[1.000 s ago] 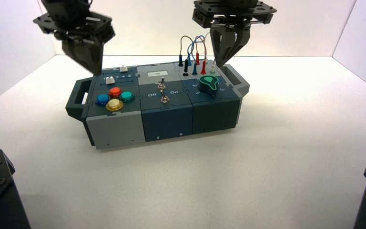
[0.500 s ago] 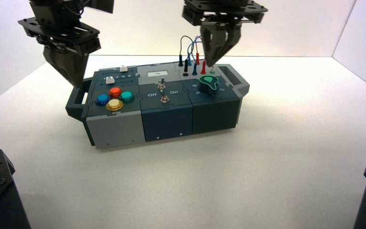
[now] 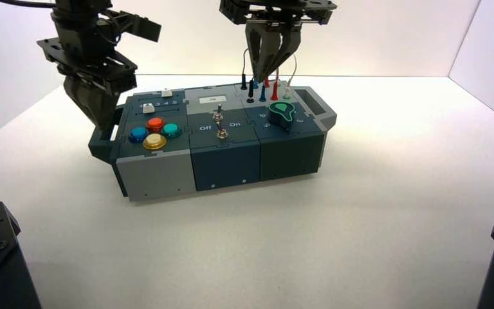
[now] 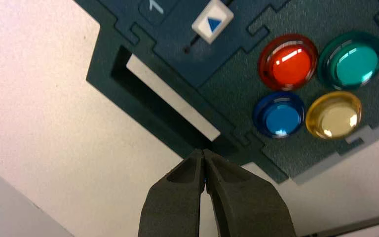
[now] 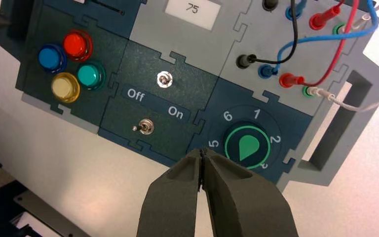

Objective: Flip the top switch off with the right gripper.

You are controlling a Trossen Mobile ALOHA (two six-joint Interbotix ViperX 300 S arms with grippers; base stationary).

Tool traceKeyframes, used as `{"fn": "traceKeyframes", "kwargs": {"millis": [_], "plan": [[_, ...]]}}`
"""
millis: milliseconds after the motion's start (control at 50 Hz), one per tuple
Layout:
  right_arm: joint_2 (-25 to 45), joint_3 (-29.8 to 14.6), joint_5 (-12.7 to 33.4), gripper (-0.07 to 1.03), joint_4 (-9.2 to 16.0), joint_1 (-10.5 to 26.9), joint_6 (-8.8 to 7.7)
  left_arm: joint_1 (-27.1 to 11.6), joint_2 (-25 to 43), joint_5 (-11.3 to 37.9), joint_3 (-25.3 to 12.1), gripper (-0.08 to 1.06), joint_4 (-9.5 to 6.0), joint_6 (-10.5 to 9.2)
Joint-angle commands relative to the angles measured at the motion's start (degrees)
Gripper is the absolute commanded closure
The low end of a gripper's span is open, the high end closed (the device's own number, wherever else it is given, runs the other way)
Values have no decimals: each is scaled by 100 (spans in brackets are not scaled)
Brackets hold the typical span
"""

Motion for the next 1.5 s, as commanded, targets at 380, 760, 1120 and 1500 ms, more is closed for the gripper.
{"fn": "traceKeyframes", "kwargs": {"millis": [380,760,1120,1500], "plan": [[-18,-352,-132,98,141,53,0,360,-62,-580,9,101,9,-18],[422,-773,-114,98,281,422,-18,369,97,-756,88,101,-18,-26],[325,-712,-97,98,281,422,-18,378,290,-853,70,101,-18,-18],[668,-580,-299,98,185,343,-18,378,519,-949,-26,101,-18,-18]]}}
